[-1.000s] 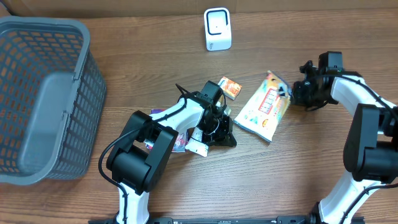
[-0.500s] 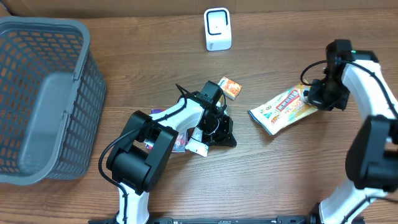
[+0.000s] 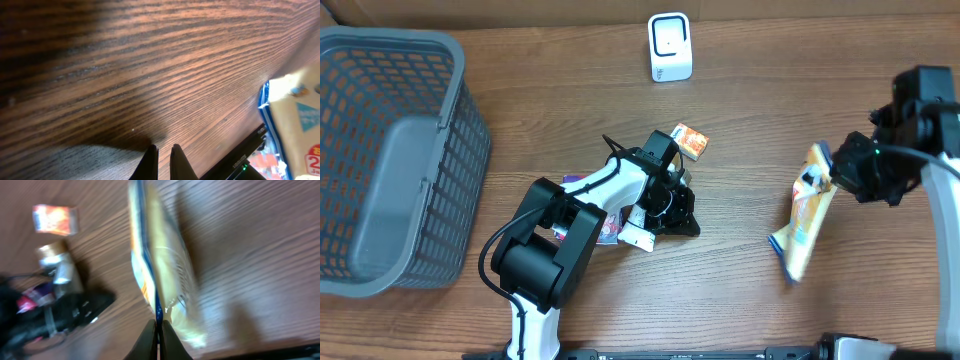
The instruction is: Scan the item barcode
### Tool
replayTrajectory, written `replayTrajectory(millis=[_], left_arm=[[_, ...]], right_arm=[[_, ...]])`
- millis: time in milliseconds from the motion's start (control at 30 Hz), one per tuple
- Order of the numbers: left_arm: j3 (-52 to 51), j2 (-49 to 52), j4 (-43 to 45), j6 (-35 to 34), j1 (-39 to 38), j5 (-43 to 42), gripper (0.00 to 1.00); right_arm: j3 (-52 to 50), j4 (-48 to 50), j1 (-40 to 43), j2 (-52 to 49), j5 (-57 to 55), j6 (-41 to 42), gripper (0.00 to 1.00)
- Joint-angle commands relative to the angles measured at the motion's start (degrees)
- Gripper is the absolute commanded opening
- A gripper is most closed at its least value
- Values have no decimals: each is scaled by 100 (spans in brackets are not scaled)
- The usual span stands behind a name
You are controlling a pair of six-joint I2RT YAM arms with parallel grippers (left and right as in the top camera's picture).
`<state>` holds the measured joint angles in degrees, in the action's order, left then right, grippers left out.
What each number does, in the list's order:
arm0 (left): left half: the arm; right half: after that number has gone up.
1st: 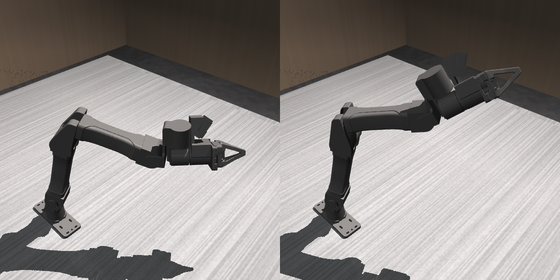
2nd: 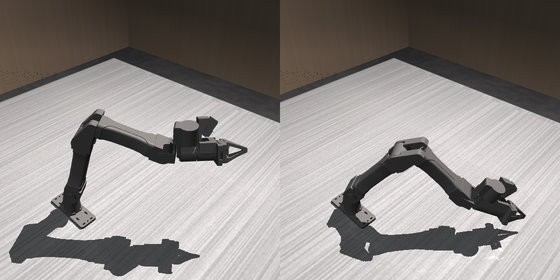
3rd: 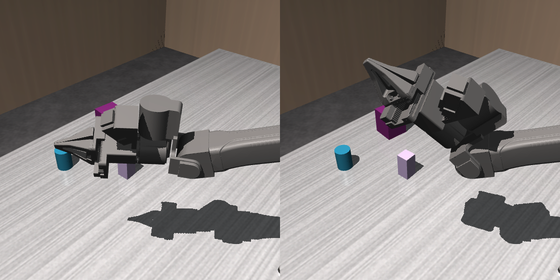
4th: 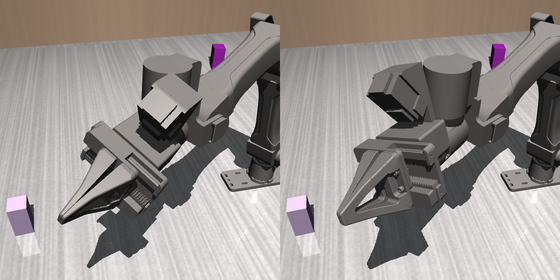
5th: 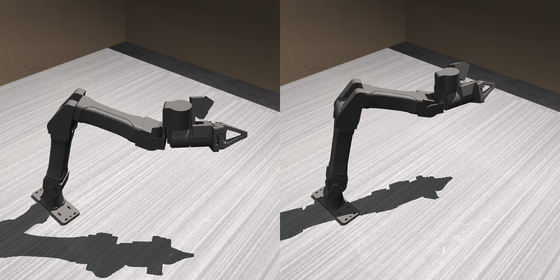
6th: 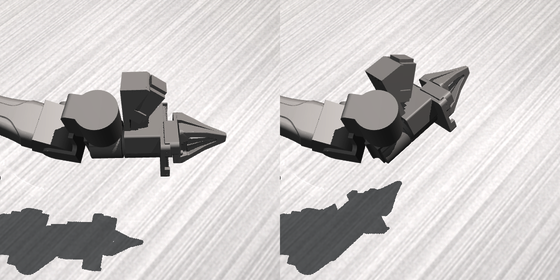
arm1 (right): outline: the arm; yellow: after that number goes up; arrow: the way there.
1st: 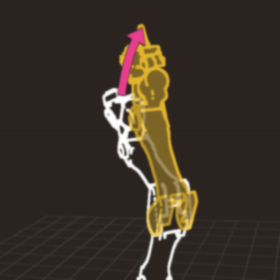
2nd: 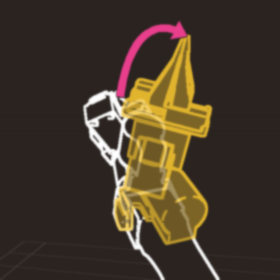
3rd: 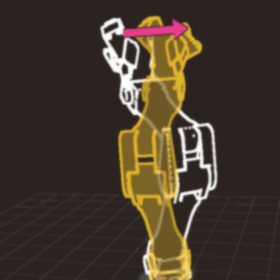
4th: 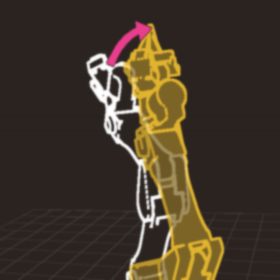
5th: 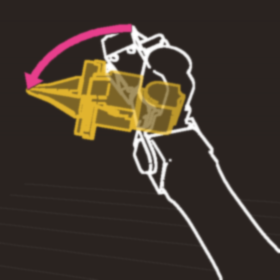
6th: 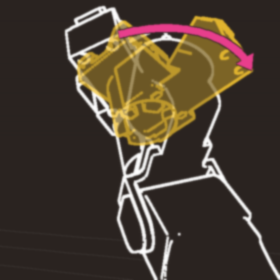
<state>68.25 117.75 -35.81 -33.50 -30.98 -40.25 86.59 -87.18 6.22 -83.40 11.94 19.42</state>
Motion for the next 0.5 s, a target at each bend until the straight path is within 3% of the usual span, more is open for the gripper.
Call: replayTrajectory(millis=[0, 200, 467], left_arm=[[-413, 511, -232, -299, 94, 319, 4], [-413, 511, -232, -247, 94, 317, 4], [-413, 511, -184, -247, 92, 317, 4]], right_arm=[[195, -245, -15, 273, 358, 186, 4], [192, -772, -15, 260, -710, 507, 4], [579, -719, -17, 267, -750, 444, 4]])
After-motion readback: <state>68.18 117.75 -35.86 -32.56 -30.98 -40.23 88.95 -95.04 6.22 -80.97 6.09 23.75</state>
